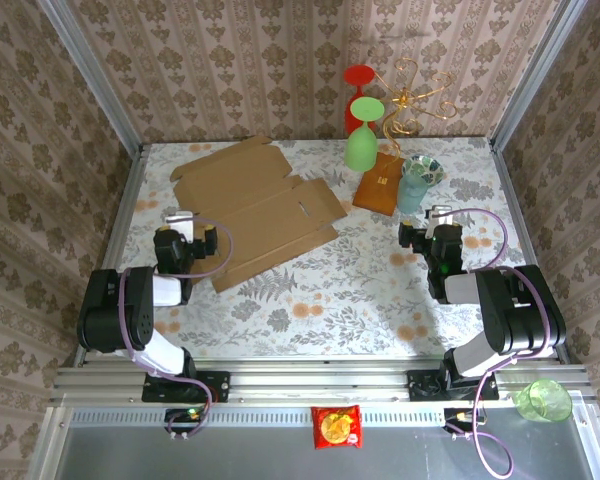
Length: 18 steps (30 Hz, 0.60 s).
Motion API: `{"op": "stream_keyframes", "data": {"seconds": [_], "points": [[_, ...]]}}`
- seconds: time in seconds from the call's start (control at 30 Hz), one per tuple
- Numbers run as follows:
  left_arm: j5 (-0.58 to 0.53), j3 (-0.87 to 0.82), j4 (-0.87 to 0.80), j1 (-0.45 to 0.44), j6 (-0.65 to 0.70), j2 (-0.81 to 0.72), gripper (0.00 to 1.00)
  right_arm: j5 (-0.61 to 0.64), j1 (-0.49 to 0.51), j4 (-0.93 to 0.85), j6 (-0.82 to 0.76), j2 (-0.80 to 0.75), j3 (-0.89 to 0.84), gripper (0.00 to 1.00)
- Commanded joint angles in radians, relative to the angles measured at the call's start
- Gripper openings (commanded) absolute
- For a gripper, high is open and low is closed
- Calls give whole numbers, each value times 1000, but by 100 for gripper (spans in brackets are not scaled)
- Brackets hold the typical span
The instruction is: Fold the paper box
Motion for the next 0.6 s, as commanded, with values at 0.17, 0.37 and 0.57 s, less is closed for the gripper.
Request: {"op": "stream_keyframes", "data": {"seconds": [0.17, 0.37, 0.57], "points": [[-546, -11, -125, -275, 94, -344, 100, 287, 100, -142, -40, -341, 8, 100], [-372, 428, -1264, -187, -913, -537, 100, 420, 71, -1222, 624, -558, 586, 100], [14, 389, -1582, -157, -1373, -576, 75, 150, 11, -1469, 787, -597, 579, 86]]}}
